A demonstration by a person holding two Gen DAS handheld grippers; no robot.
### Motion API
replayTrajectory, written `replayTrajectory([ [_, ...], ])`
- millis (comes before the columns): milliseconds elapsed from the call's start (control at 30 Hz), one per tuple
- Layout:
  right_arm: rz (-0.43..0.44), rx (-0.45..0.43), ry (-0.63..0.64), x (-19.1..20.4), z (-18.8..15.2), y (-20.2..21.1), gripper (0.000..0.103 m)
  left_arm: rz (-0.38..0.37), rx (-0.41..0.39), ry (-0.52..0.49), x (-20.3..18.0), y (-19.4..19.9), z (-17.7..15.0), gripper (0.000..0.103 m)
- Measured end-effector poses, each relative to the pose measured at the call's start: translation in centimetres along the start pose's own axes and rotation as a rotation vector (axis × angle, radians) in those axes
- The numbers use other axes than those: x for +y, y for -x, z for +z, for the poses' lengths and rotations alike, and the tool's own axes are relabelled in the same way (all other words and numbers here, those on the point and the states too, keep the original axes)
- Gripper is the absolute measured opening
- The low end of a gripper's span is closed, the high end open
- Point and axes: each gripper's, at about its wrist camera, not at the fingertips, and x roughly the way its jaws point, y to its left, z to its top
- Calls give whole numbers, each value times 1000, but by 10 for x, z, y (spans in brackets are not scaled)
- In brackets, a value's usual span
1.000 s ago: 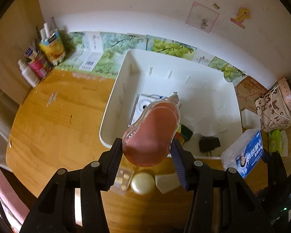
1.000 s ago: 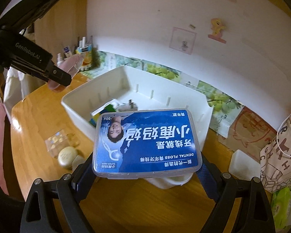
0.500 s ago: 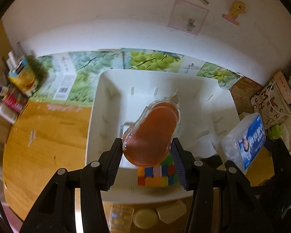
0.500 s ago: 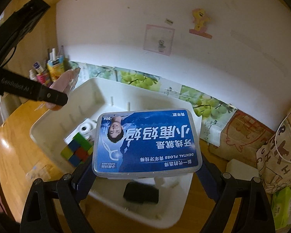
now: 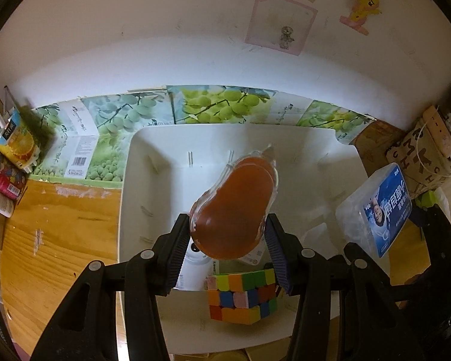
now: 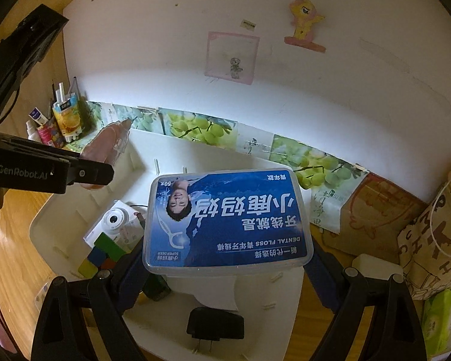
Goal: Organize rigid objects
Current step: 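Open the left tool to drop the pink case in the bin while the right tool releases the floss box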
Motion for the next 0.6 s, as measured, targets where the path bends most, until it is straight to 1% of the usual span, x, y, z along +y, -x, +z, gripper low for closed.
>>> replayTrajectory([
  [167,-13,0,-19,1,1,0,93,10,-26,33,6,7,2,56],
  [233,-11,5,-27,1,1,0,93,8,-53,54,8,14,3,64],
  [267,-13,-2,-27,1,1,2,93,9,-66,61,9,18,3,71],
  [333,-8,-18,-25,1,2,6,94,12,-100,79,11,28,2,78],
  [433,10,-47,-38,-3,4,16,94,21,-130,99,12,38,0,78],
  [600,35,-73,-49,-9,4,30,94,59,-176,132,14,56,-8,78],
])
